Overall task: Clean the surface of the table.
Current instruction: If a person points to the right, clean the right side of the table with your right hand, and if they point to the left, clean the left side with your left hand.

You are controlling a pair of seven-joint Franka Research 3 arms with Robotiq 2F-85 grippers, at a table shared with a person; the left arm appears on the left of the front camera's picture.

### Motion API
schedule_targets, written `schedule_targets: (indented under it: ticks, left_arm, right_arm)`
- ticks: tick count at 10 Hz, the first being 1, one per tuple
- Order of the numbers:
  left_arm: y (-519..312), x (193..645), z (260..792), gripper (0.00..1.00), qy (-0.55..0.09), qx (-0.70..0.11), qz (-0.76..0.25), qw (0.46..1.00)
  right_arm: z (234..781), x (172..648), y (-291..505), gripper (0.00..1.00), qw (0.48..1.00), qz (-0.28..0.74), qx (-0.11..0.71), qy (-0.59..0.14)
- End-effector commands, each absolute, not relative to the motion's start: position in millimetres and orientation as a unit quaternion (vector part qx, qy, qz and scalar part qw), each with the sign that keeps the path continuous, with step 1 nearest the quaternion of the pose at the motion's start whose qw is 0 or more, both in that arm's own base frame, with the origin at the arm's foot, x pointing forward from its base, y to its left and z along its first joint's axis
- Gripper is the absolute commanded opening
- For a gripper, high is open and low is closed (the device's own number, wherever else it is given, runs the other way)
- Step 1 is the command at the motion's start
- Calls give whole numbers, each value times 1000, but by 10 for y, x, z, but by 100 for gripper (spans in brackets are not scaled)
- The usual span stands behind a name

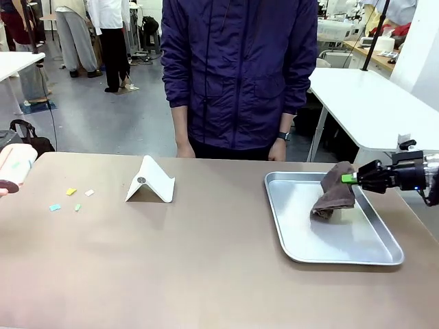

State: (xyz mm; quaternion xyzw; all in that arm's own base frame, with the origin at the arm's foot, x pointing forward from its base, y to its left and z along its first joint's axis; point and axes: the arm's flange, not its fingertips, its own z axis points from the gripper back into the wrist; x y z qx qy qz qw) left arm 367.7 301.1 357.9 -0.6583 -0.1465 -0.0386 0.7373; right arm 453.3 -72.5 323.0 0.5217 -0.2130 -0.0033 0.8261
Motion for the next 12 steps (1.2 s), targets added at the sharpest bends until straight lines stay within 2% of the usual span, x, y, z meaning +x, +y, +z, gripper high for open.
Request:
schedule_targets:
  ticks: [1,3,6,8,10,11,12]
  left_arm:
    - [2999,3657,3629,0,-141,-660,-34,737]
    - [2999,3657,3629,0,-141,-660,-34,737]
    - [2999,3657,3629,0,-141,-660,-34,737]
    - [2999,3657,3629,0,-141,-660,-34,737]
    - [2999,3657,3629,0,-141,-660,-34,737]
    - [2999,3657,3629,0,-141,-660,-34,737]
    - [2999,3657,3629,0,-141,-660,-34,737]
  right_arm:
    - [3377,4380,-890,7,762,15,620,-188]
    - [3576,4180,-939,7,716,26,681,-147]
    - [3919,3767,-1035,7,668,71,732,-111]
    - [3998,3524,-1070,7,678,71,720,-130]
    - [3933,3541,-1059,7,694,34,703,-150]
    - [3959,3609,-1104,7,672,77,724,-133]
    - [3959,3609,-1104,7,672,77,724,-133]
